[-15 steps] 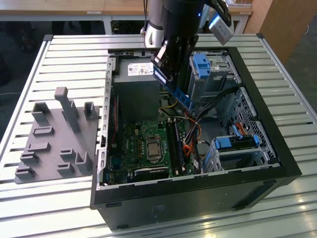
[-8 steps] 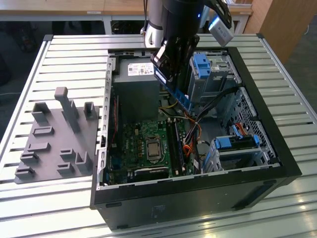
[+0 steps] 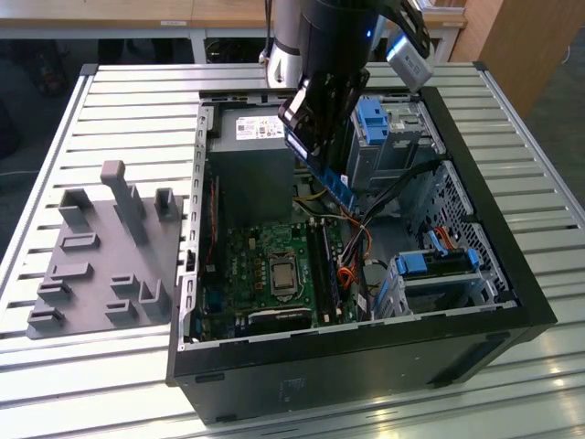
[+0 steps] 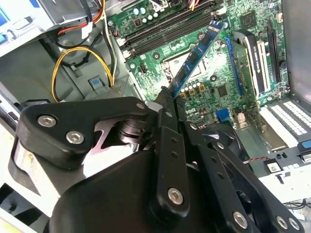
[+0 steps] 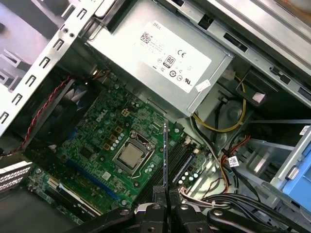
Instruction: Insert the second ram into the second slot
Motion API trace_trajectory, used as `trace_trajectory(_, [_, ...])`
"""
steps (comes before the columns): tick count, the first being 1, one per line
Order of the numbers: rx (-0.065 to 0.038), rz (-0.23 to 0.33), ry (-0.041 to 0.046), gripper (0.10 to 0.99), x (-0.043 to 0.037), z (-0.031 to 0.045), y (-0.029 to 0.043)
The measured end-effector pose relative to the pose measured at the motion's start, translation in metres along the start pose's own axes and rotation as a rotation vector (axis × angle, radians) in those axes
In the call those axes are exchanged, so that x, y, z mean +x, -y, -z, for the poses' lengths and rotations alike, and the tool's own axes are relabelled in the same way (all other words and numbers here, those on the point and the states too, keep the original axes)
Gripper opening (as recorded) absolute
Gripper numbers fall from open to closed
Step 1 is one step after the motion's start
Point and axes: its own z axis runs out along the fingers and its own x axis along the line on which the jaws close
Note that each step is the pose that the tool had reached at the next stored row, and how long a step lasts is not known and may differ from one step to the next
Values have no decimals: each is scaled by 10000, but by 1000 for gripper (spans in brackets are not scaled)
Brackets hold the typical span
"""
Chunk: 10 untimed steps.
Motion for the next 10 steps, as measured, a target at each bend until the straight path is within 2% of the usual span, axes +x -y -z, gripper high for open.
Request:
trace_trajectory(4, [2,-228,5,137,-2,0,2])
trace_trajectory(10, [9,-950,22,137,-2,0,2])
